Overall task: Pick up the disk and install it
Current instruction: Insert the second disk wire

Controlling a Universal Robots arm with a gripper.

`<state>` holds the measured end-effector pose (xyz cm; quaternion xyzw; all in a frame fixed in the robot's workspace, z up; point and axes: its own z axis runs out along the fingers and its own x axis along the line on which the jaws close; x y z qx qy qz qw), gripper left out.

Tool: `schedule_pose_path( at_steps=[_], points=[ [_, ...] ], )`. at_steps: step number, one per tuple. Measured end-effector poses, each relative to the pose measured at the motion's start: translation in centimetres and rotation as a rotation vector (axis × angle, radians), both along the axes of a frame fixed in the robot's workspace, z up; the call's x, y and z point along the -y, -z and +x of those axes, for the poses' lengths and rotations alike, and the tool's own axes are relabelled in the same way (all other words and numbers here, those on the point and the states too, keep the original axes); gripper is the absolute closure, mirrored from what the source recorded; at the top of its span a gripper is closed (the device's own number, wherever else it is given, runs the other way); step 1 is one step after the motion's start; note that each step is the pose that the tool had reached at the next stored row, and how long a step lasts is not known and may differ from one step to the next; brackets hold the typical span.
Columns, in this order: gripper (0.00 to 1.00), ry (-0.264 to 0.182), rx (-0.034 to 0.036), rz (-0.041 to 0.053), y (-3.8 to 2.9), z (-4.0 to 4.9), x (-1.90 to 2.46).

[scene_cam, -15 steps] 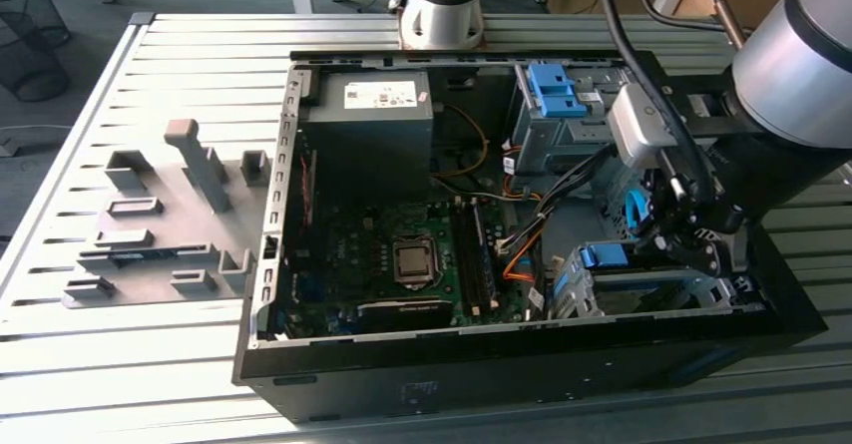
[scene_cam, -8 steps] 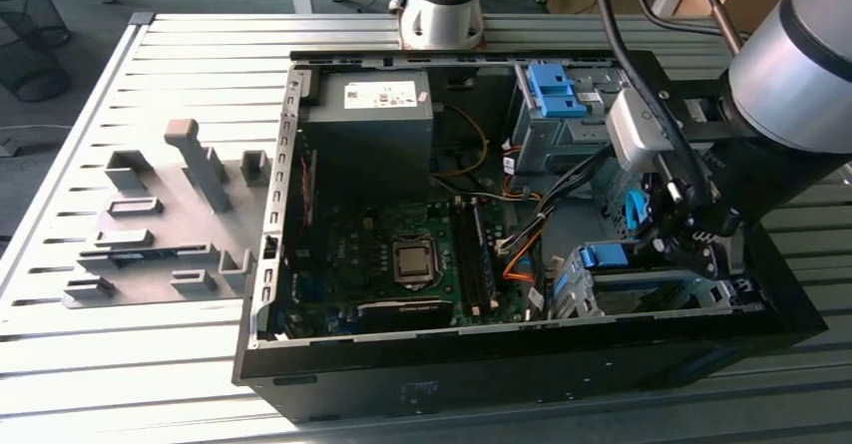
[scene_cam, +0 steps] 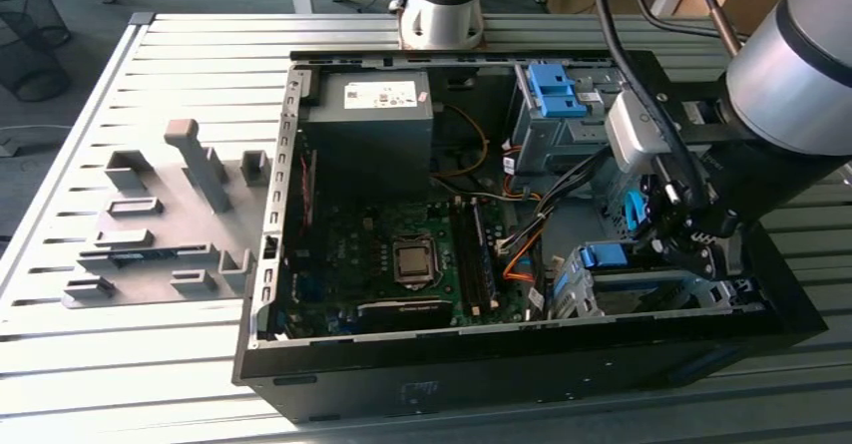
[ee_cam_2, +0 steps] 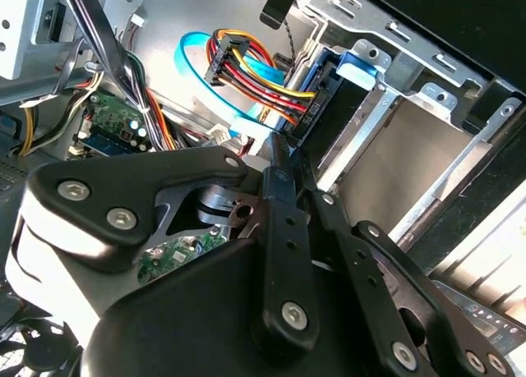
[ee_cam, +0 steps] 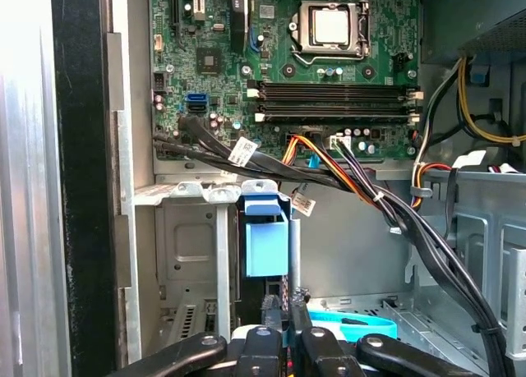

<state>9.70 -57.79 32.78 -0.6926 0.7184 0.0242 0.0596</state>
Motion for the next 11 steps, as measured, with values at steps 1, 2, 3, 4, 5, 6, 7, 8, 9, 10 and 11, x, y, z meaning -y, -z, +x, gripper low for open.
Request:
schedule_pose_path(
  at_steps=[1, 2, 3, 4, 5, 6, 7, 8, 9, 10, 11],
  points=[
    [0.83, 0.000, 0.0001, 0.0018, 0.08, 0.00, -0.01],
    [0.83, 0.000, 0.0001, 0.0011, 0.06, 0.00, 0.00],
    [0.83, 0.000, 0.0001, 0.0009, -0.01, 0.00, 0.00],
    [0.76, 0.000, 0.0000, 0.0004, -0.19, 0.00, 0.00],
    [0.76, 0.000, 0.0001, 0.0007, -0.35, 0.00, 0.00],
    [0.76, 0.000, 0.0001, 0.0008, -0.57, 0.00, 0.00],
    [0.76, 0.000, 0.0001, 0.0005, -0.85, 0.00, 0.00],
    [0.76, 0.000, 0.0001, 0.0004, -1.13, 0.00, 0.00],
    [0.76, 0.000, 0.0001, 0.0004, -1.37, 0.00, 0.00],
    [0.76, 0.000, 0.0001, 0.0004, -1.60, 0.00, 0.00],
    [0.76, 0.000, 0.0000, 0.0003, -1.76, 0.00, 0.00]
  ],
)
